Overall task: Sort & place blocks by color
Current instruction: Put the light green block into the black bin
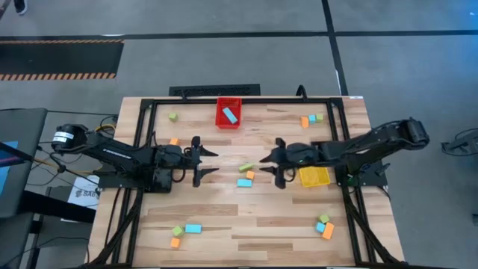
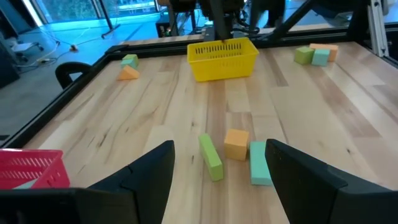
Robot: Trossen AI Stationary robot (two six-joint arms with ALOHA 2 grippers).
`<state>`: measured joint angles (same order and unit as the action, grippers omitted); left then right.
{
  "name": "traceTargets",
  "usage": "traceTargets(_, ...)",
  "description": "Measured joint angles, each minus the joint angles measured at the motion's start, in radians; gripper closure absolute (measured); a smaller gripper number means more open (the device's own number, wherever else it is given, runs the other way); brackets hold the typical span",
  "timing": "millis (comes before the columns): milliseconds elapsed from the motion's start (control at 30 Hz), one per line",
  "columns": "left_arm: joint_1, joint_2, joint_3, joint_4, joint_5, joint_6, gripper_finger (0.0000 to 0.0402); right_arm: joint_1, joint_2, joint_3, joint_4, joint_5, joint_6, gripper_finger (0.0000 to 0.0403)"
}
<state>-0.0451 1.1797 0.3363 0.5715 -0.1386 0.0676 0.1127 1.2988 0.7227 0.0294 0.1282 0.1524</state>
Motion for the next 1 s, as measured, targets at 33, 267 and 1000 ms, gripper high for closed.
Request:
traceTargets(33, 0.0, 0.0, 0.0, -0.002, 0.0, 0.009, 0.0162, 0.011, 0.021, 0.034, -0.055, 0.0, 0.018, 0.0249)
traceTargets(267, 0.004, 0.0, 0.0, -0.019, -0.028, 0.097, 0.0162, 0.083, 0.143, 0.252, -0.529, -0.084, 0.199, 0.0249)
traceTargets(1000, 0.192, 0.0, 0.001, 0.102, -0.012, 0.105, 0.0162, 0.47, 0.186, 0.185, -0.988, -0.287, 1.115, 0.0189)
